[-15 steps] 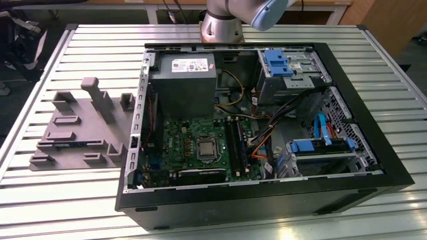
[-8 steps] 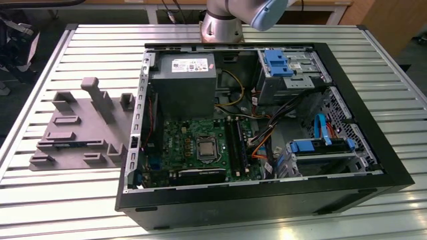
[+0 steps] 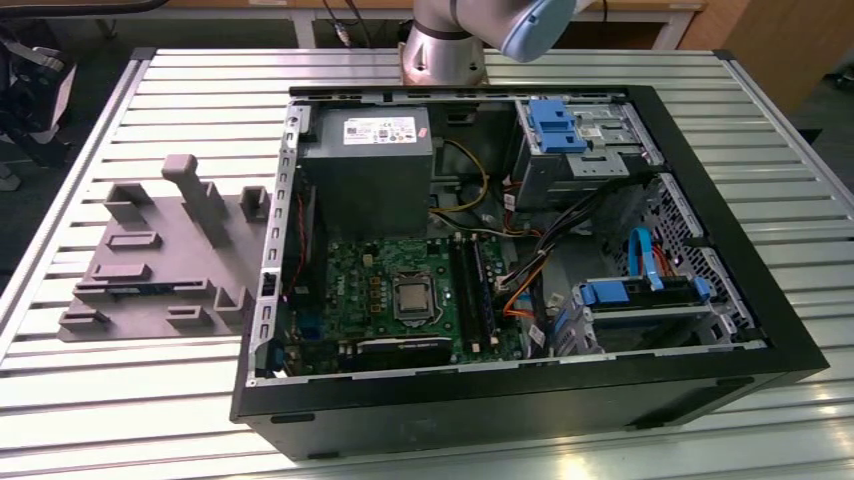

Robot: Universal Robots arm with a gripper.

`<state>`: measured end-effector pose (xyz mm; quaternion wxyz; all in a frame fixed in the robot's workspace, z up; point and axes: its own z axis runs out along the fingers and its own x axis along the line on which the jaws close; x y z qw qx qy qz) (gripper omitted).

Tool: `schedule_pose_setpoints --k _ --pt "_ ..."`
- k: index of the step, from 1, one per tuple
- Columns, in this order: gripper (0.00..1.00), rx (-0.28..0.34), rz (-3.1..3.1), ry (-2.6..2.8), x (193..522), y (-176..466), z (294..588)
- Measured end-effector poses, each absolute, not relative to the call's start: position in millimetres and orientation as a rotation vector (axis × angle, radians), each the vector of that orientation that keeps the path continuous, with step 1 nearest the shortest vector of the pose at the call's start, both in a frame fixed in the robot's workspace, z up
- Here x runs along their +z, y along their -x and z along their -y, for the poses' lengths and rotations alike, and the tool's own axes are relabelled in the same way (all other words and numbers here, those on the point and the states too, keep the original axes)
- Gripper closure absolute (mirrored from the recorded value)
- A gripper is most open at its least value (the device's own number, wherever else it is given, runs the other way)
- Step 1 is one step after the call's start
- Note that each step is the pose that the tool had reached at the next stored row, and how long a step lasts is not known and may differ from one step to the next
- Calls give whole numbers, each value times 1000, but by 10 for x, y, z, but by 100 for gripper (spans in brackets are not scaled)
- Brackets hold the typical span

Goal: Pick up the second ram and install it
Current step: 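Pick up the second ram and move it above second insertion slot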

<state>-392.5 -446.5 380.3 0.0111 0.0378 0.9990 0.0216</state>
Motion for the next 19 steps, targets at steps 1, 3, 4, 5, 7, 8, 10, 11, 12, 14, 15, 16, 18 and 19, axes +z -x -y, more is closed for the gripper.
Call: schedule_pose_setpoints --k 1,3,4,5,7,8,10,11,12,14,15,16,18,19 --pt "89 68 -3116 -118 3802 3926 4465" --pt "89 67 -3116 -118 3802 3926 4465" --pt "89 67 -3116 -117 3802 3926 4465" --pt "89 68 -3117 -113 3802 3926 4465" --pt "89 68 -3118 -86 3802 3927 4465" --pt "89 68 -3119 -63 3802 3928 4466" --pt "89 68 -3120 -12 3800 3929 4466" --pt "89 69 -3120 14 3799 3930 4466" --pt "89 69 -3121 42 3798 3930 4466" --pt "89 69 -3120 93 3796 3931 4466" --pt "89 70 -3120 116 3795 3931 4466" --pt "89 70 -3119 140 3795 3931 4466" --pt "89 70 -3117 187 3792 3932 4466" --pt "89 71 -3116 208 3791 3933 4466"
